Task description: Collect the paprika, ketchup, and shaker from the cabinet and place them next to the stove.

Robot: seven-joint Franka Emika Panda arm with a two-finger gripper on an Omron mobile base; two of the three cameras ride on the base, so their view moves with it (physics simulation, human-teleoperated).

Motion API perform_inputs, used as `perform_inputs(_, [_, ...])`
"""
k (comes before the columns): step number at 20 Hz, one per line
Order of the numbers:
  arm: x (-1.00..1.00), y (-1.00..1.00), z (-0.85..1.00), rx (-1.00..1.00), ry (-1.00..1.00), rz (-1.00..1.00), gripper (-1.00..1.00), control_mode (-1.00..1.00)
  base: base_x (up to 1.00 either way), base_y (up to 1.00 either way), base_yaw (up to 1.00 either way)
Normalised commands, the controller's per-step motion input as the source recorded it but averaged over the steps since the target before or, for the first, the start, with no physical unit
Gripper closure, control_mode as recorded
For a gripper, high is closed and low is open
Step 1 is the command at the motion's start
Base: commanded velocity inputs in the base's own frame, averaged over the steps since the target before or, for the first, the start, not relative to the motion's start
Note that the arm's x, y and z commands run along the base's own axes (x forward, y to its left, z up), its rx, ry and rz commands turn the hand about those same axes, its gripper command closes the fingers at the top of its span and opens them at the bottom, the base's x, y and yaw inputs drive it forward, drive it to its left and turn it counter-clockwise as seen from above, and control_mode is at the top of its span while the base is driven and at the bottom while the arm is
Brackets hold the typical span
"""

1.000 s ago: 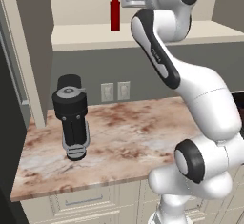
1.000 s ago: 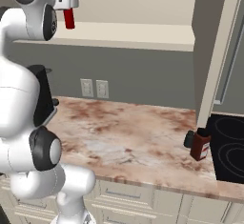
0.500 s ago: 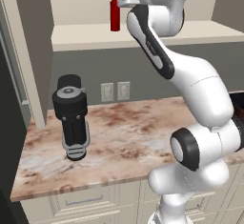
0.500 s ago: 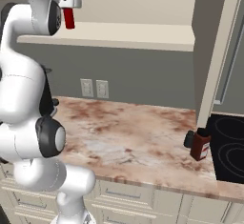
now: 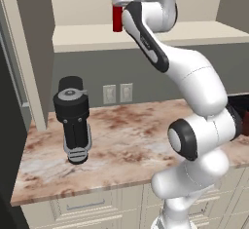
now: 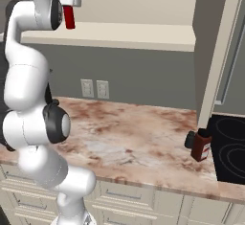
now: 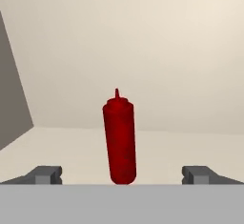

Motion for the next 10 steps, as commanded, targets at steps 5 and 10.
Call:
perform_inputs(5, [0.33, 0.11, 0.00, 0.00, 0.03, 0.00, -1.00, -1.00, 0.00, 0.00, 0.00])
perform_inputs(10, [0.31, 0.09, 0.00, 0.00, 0.04, 0.00, -1.00, -1.00, 0.00, 0.00, 0.00])
